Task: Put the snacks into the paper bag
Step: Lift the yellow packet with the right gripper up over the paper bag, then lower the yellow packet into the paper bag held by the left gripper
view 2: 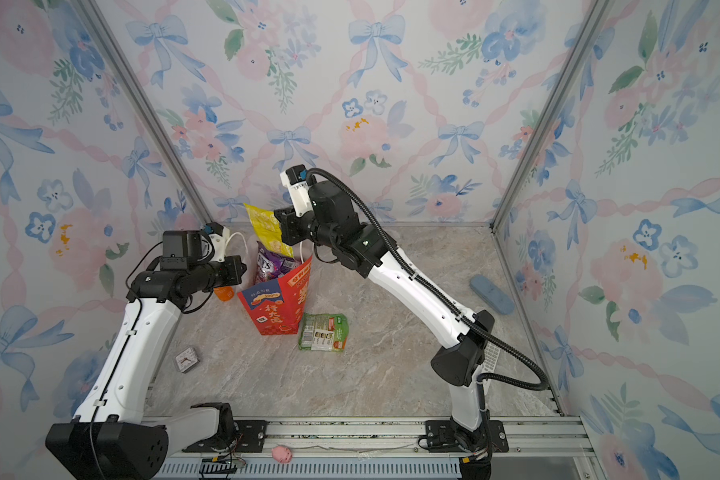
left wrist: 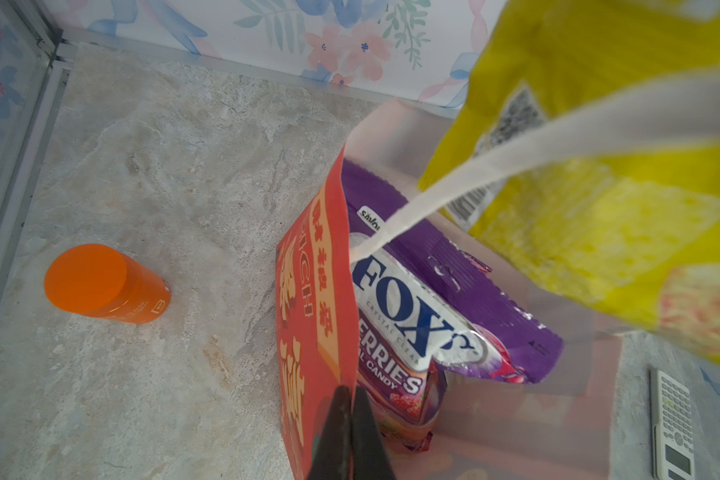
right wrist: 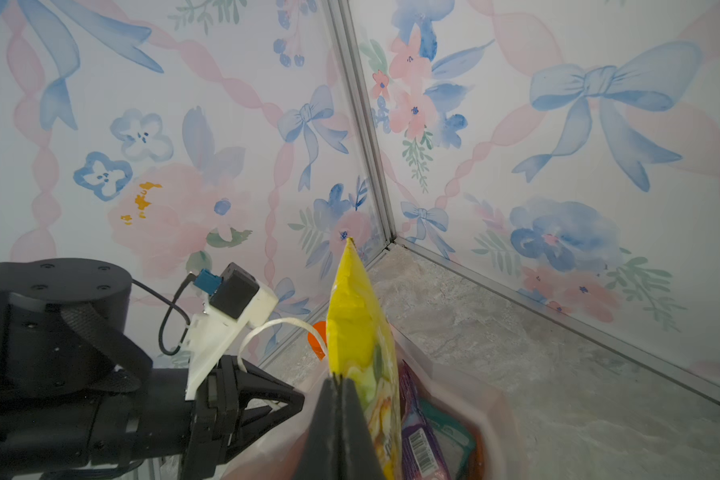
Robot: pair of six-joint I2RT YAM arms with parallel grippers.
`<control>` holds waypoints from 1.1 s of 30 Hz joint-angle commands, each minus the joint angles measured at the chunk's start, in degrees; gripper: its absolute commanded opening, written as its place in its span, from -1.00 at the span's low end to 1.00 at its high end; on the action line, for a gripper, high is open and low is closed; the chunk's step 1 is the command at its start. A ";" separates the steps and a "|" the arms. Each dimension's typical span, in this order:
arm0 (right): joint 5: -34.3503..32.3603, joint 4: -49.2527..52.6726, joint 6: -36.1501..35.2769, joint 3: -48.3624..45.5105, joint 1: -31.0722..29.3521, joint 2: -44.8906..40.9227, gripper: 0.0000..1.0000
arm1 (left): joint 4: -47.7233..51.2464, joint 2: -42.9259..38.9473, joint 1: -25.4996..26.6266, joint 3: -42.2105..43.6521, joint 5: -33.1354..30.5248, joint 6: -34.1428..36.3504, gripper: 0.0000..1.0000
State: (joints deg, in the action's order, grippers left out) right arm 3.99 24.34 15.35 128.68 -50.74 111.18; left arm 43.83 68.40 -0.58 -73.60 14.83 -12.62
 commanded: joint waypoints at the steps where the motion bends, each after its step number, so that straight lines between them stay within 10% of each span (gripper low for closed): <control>1: -1.51 2.43 -1.81 2.05 -0.15 -0.04 -1.00 | -0.71 -1.83 -0.43 0.16 1.26 0.76 -1.00; 17: -2.87 4.38 -4.21 -1.37 -0.91 1.48 -1.00 | -0.73 -1.08 -0.41 -0.17 1.65 0.85 -1.00; 33: -0.06 15.64 -7.04 14.40 -5.63 17.09 -1.00 | -0.72 -1.03 -0.41 0.04 1.29 0.85 -1.00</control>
State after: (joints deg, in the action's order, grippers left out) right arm 3.44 35.09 9.37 140.73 -55.68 126.39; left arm 43.86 68.40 -0.58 -73.60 14.87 -12.62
